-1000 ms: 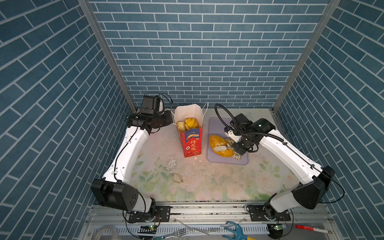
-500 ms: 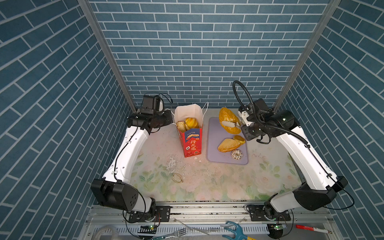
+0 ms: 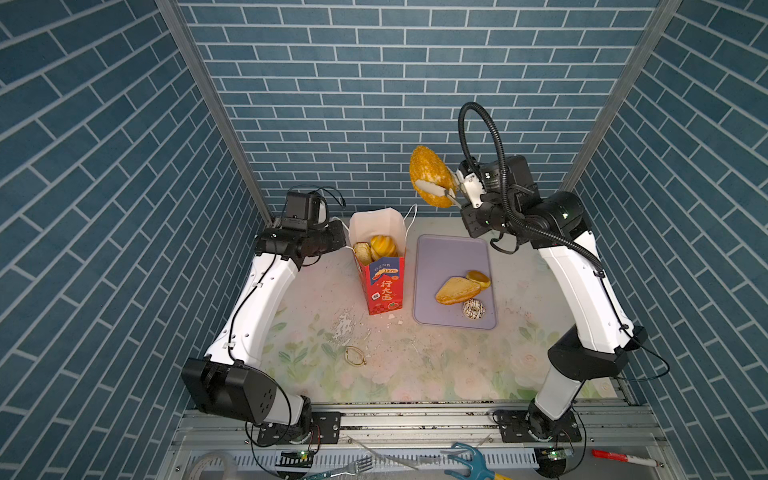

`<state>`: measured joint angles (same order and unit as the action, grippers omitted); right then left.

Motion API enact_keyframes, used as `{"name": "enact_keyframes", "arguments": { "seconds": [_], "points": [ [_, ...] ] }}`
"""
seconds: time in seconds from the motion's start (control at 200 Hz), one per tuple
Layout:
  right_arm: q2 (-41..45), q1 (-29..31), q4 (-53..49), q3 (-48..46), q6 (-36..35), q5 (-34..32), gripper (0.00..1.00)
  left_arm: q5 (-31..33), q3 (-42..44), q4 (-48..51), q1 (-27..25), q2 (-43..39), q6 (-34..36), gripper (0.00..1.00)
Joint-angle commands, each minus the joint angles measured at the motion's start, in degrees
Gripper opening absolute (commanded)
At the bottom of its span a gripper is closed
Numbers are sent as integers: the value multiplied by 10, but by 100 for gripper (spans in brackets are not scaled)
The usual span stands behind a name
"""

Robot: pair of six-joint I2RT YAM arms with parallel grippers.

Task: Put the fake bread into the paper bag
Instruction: 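Carry the sugar-coated bread with the tongs into the bag's opening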

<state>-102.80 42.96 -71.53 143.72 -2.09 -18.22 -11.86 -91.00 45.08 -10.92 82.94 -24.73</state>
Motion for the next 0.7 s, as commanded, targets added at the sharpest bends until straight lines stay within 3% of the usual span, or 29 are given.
{"name": "enact_keyframes", "arguments": {
  "seconds": [0.0,0.25,0.455,0.695],
  "points": [
    [-7,27,83,22,-49,-3,22,-7,6,-4,-3,-8,-1,0],
    [-19,75,150,3,-97,-51,22,-11,10,-11,-3,-13,1,0],
    [-16,105,172,-13,-122,-23,22,-9,13,-10,-3,-15,-1,0],
    [-9,109,164,-55,-46,47,22,-6,17,-7,-3,-17,-5,0]
  ]
}}
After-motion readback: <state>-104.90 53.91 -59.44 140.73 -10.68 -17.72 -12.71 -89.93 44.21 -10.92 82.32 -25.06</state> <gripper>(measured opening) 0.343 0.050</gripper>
